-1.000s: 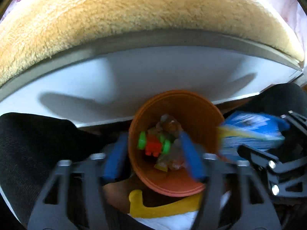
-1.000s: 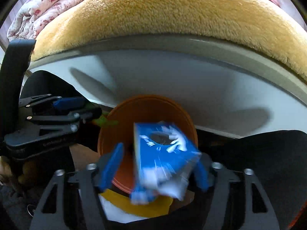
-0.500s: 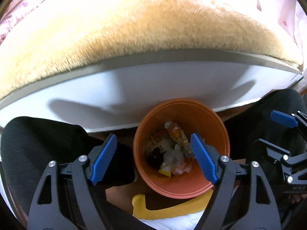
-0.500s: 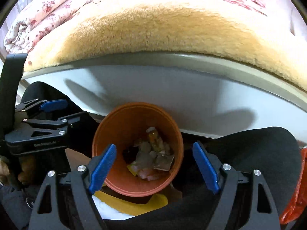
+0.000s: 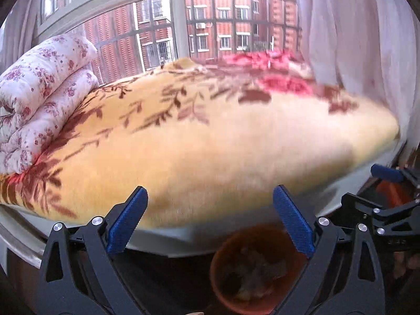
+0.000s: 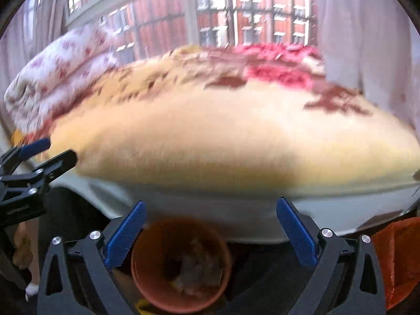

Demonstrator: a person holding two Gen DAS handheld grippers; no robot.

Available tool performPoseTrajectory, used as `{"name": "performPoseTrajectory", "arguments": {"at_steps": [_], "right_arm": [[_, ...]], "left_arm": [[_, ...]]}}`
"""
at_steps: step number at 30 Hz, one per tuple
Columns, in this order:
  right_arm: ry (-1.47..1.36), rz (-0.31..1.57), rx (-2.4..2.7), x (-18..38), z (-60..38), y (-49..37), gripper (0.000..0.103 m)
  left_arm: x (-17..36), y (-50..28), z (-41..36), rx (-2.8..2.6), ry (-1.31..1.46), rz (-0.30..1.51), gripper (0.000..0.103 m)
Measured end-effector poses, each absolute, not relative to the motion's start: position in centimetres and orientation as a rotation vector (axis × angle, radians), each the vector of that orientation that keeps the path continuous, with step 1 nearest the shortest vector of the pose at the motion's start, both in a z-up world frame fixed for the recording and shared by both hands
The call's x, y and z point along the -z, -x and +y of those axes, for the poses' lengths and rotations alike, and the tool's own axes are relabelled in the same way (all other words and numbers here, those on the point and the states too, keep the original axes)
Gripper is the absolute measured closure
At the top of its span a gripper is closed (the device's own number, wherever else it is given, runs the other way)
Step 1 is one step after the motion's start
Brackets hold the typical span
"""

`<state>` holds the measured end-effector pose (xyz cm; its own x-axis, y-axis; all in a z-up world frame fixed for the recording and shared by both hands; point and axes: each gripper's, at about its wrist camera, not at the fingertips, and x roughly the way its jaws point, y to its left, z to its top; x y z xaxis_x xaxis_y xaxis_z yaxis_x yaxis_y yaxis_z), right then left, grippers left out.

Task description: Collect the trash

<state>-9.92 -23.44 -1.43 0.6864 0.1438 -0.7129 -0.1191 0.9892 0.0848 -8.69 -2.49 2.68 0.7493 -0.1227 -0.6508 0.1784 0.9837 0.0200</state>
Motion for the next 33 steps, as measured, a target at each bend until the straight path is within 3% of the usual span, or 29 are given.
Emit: {"name": "performPoseTrajectory", "arguments": {"at_steps": [10, 33], "right_arm": [[-0.048, 0.676, -0.097, -4.2, -23.6, 7.3, 0.005], [-0.039, 0.712, -0.113, -2.5, -22.3, 4.4, 0.005]], "left_arm": [[-4.6, 5.1, -1.8, 0.150, -0.014, 0.712, 0.009], [-2.4, 0.7, 0.0, 0.106, 0.046, 0.768, 0.009]]}}
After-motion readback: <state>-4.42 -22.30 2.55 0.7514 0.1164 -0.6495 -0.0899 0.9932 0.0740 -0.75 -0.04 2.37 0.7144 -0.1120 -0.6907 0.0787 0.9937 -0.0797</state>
